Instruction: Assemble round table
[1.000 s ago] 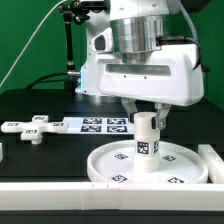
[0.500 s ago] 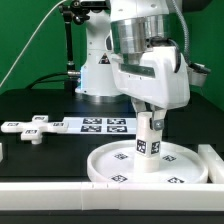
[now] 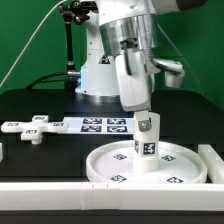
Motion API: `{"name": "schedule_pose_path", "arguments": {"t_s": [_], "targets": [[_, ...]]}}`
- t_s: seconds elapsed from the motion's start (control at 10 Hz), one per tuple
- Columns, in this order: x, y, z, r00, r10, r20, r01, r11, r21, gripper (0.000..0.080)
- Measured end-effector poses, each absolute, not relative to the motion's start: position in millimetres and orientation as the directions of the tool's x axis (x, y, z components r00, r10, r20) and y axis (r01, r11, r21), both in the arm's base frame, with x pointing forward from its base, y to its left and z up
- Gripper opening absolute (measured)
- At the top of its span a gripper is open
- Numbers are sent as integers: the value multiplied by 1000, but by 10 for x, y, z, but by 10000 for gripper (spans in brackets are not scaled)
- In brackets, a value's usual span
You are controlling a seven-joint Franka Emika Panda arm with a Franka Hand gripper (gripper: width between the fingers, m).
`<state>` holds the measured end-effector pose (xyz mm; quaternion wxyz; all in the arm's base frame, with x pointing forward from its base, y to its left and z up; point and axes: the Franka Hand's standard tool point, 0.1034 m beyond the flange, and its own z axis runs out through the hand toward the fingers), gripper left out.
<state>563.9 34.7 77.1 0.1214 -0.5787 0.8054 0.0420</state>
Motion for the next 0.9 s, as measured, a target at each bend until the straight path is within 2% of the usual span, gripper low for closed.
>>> {"name": "schedule_pose_path", "arguments": {"t_s": [0.2, 0.3, 0.4, 0.5, 0.6, 0.7, 0.9], "targets": [[5651, 366, 775, -489, -824, -287, -852, 522, -46, 410], [5650, 378, 774, -520, -803, -290, -833, 552, -34, 515], [5650, 380, 773, -519, -804, -290, -834, 551, -34, 515], [5648, 392, 772, -498, -818, -287, -848, 529, -36, 607], [5675, 473, 804, -376, -888, -264, -917, 398, -30, 636], [5715, 467, 819, -379, -885, -272, -914, 404, -40, 636], [5705, 468, 811, -252, -931, -263, -957, 280, -73, 647]]}}
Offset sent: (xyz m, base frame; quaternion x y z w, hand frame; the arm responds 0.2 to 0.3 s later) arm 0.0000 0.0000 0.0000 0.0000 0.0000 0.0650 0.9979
